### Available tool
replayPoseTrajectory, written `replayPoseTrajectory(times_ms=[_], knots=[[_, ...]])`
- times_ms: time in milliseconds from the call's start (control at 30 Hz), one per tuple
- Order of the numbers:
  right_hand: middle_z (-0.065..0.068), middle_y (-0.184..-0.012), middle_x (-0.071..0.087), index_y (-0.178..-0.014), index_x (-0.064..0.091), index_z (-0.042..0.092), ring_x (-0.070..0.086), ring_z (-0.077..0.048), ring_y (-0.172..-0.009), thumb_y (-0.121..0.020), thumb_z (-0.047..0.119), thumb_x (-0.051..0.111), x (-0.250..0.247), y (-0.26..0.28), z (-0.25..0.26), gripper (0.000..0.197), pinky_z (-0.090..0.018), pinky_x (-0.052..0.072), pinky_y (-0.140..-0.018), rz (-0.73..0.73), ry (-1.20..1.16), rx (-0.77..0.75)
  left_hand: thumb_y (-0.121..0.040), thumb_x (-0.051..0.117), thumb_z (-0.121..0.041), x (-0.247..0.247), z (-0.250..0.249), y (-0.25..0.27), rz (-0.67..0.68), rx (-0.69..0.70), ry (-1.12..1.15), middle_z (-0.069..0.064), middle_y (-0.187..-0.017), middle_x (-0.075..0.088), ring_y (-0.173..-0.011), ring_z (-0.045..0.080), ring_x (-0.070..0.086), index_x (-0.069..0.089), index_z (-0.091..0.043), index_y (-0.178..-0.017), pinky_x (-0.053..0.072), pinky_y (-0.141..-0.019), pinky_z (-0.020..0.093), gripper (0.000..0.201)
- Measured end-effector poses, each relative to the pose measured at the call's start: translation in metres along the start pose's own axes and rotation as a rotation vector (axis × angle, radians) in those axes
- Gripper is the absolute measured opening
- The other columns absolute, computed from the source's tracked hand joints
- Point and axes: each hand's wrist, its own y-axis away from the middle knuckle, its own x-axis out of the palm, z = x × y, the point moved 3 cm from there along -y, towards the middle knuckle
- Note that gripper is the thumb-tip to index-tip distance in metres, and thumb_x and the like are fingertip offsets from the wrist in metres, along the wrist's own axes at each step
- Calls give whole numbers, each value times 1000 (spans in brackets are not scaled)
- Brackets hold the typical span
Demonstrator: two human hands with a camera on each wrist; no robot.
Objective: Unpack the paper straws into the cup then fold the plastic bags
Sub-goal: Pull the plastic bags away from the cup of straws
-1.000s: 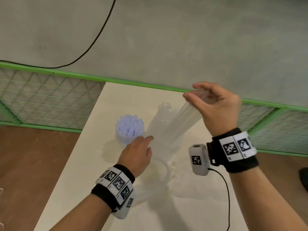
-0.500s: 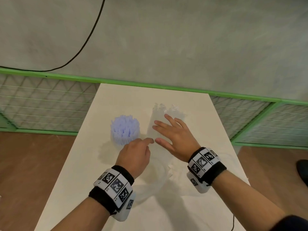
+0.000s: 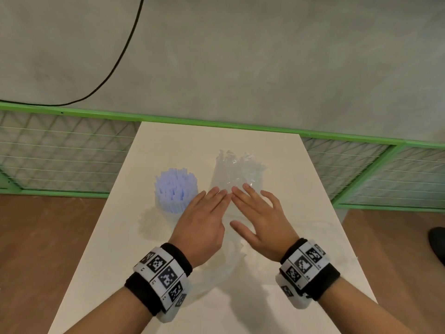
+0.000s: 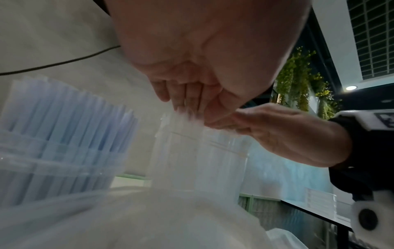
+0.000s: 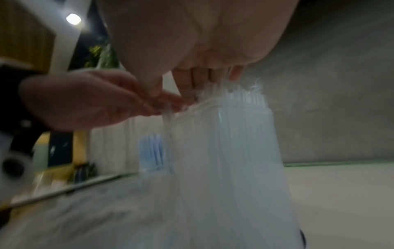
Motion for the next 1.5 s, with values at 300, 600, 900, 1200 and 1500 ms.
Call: replayPoseTrajectory(times_ms=[300, 600, 900, 1200, 1500], knots=[[18, -147, 44, -137, 51, 32, 14, -5, -147, -100, 53, 24, 11, -30, -8, 51, -48, 18, -112, -120, -214, 281, -104, 29, -30, 2, 6, -32, -33, -231, 454, -3, -162, 9, -149, 12, 9, 30, -27, -150, 15, -121, 36, 46], [7, -158, 25, -140, 47, 33, 20, -14, -145, -95, 57, 39, 5, -47, -28, 51, -53, 19, -115, -338, -565, 669, -105, 32, -35, 1, 14, -75, 10, -479, 725, 0, -164, -2, -150, 14, 5, 16, -38, -152, 9, -114, 25, 50], [8, -149, 38, -144, 40, 26, 35, -7, -135, -98, 30, 56, 17, -72, -40, 48, -24, 27, -109, -209, -932, 702, -98, 34, -8, 15, 18, -101, 174, -482, 698, -1, -164, -2, -150, 13, -4, -2, -19, -155, 3, -122, 43, 68], [13, -162, 9, -151, 26, 38, 0, -13, -150, -100, 15, 48, 16, -67, -58, 60, -46, 2, -122, 71, -908, 488, -94, 49, -26, 10, 24, -100, 255, -399, 475, -2, -162, -15, -150, 21, -8, 11, -19, -154, -2, -122, 46, 72], [13, -163, -7, -155, 8, 33, -12, -14, -149, -97, 21, 44, -5, -84, -59, 69, -49, 4, -120, 316, -422, 385, -102, 28, -36, 4, 26, -99, 353, -189, 99, 2, -162, -18, -149, 16, -14, -6, -14, -155, -5, -122, 39, 67]])
